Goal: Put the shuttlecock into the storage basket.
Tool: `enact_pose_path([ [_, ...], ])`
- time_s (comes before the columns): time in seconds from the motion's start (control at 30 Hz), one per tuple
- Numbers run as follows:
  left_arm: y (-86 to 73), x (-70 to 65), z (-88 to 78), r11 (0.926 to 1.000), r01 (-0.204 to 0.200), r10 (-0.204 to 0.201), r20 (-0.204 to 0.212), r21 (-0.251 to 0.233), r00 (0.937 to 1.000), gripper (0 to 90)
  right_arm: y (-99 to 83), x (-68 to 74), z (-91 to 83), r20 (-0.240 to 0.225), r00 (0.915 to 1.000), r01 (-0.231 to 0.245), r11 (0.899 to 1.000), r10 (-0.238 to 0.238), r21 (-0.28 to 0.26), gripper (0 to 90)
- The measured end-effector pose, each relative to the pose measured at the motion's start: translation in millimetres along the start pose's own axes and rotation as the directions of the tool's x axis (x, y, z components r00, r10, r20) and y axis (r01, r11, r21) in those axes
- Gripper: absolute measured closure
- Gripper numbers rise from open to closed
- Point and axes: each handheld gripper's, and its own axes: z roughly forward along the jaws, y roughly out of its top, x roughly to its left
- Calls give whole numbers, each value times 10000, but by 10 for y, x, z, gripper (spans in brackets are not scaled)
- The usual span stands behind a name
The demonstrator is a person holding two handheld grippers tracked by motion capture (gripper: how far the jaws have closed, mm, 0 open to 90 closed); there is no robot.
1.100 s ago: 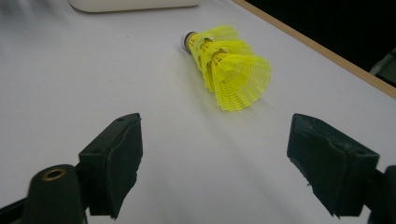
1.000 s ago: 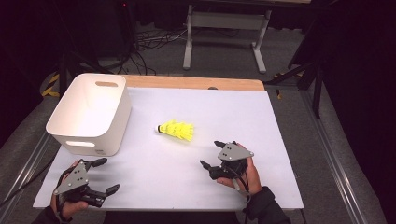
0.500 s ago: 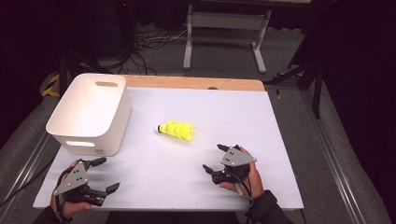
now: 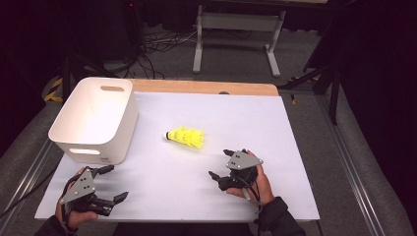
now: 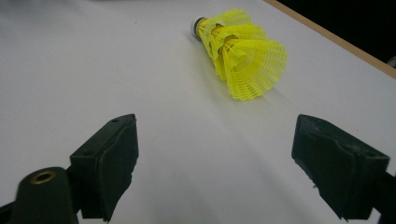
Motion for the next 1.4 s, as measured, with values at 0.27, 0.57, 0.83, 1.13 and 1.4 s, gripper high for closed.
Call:
enact_pose_path([
  [0.27,-5,0,-1,10000,8,-8,3,2,10000,48,73,-91,171,-220,9993,-290,9992,296,279,153],
  [0.57,1,-9,-21,10000,-41,41,-1,-9,10000,48,129,-128,368,-500,9977,-423,9976,451,553,168],
  [0.83,2,-18,-9,9999,-97,96,38,27,9999,48,188,-153,515,-740,9955,-539,9961,591,696,190],
  [1.13,-3,-14,-8,10000,-83,83,54,20,10000,47,254,-143,630,-667,9968,-397,9964,448,756,186],
  [1.4,1,-18,4,10000,-84,84,77,38,9999,47,265,-168,783,-876,9936,-616,9928,708,1028,208],
])
